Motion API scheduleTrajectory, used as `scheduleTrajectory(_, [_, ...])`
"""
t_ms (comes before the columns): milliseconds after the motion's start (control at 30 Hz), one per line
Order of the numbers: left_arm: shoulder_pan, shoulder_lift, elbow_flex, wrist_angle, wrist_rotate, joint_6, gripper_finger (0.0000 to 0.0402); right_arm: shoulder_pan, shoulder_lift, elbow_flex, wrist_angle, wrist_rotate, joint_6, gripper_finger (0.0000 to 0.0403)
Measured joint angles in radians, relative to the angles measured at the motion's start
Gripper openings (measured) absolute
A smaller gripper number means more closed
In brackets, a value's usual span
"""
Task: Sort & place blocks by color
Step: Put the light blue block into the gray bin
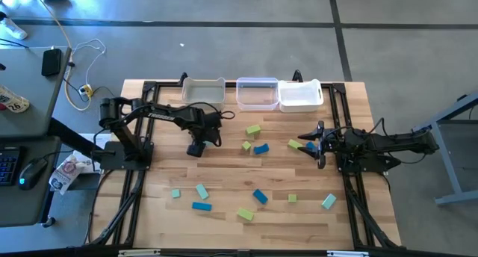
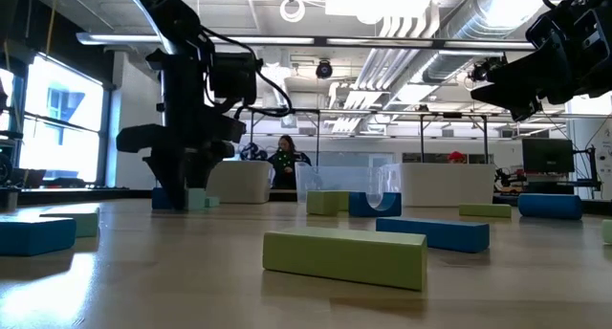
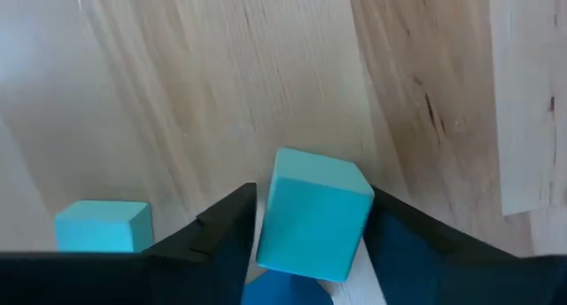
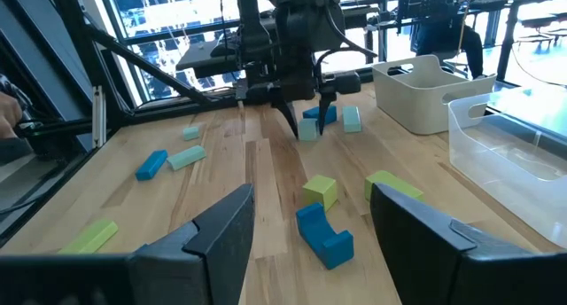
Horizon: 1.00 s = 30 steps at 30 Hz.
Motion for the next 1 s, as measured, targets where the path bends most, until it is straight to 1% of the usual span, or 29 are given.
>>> scheduleTrajectory(200, [-0.003,-0.002,0.000,0.007,0.006,-0.015,0.0104,0.000,0.000,0.000,0.000,0.000,0.000,0.0213])
scheduleTrajectory(233, [-0.003,-0.002,0.000,0.011,0.008,-0.019,0.0101,0.000,0.000,0.000,0.000,0.000,0.000,0.0213])
scheduleTrajectory(400, [-0.003,-0.021,0.000,0.014,0.003,-0.019,0.0101,0.000,0.000,0.000,0.000,0.000,0.000,0.0213])
scheduleTrajectory(567, [0.000,-0.099,0.000,0.040,-0.005,-0.018,0.0101,0.000,0.000,0.000,0.000,0.000,0.000,0.0213])
scheduleTrajectory(633, [0.003,-0.139,0.000,0.081,-0.034,-0.012,0.0101,0.000,0.000,0.000,0.000,0.000,0.000,0.0213])
scheduleTrajectory(767, [0.021,-0.219,0.000,0.179,-0.132,0.000,0.0101,0.000,0.000,0.000,0.000,0.000,0.000,0.0213])
scheduleTrajectory(933, [0.072,-0.312,0.000,0.253,-0.176,0.000,0.0101,0.000,0.000,0.000,0.000,0.000,0.000,0.0213])
scheduleTrajectory(1000, [0.100,-0.339,0.000,0.283,-0.211,0.000,0.0101,0.000,0.000,0.000,0.000,0.000,0.000,0.0213])
